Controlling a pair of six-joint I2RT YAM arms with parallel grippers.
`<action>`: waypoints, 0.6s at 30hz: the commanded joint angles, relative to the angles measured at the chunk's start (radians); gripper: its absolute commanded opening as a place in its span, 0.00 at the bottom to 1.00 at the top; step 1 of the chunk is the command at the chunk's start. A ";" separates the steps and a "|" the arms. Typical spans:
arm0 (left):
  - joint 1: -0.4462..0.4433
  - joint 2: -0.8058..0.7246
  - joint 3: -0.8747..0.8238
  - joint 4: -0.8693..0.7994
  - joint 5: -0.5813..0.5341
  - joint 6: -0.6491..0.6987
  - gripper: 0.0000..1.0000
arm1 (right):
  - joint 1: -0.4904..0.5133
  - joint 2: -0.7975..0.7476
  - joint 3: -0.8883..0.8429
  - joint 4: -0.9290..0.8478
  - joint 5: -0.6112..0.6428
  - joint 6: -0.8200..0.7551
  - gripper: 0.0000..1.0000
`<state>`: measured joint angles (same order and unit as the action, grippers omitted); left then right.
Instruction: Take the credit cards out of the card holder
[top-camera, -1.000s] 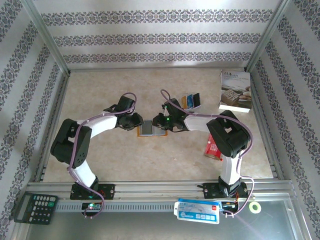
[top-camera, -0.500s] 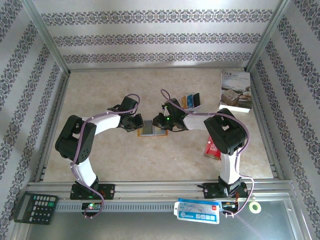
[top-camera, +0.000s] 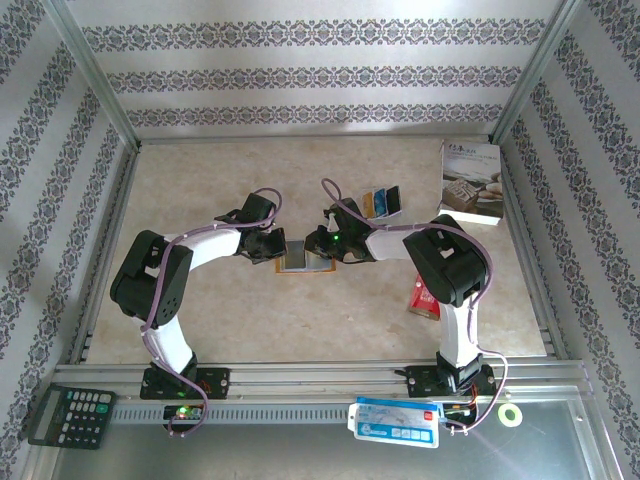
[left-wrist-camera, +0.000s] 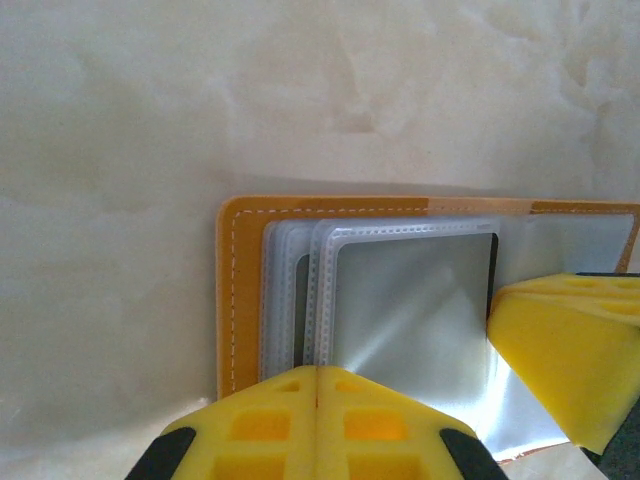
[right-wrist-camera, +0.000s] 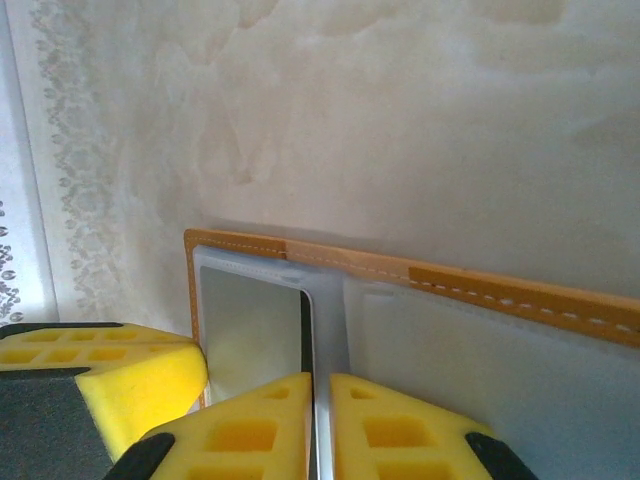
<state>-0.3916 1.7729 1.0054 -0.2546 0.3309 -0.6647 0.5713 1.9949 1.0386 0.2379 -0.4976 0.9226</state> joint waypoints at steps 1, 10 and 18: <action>-0.006 0.042 -0.026 -0.066 -0.036 0.017 0.02 | -0.012 0.017 -0.013 0.002 -0.011 -0.001 0.14; -0.006 0.055 -0.006 -0.063 -0.031 0.021 0.02 | -0.011 0.043 0.003 -0.028 -0.081 -0.033 0.12; -0.006 0.056 -0.017 -0.046 -0.012 0.013 0.02 | -0.002 0.045 0.016 -0.028 -0.116 -0.051 0.12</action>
<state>-0.3912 1.7786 1.0084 -0.2543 0.3347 -0.6613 0.5587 2.0125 1.0451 0.2398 -0.5777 0.9051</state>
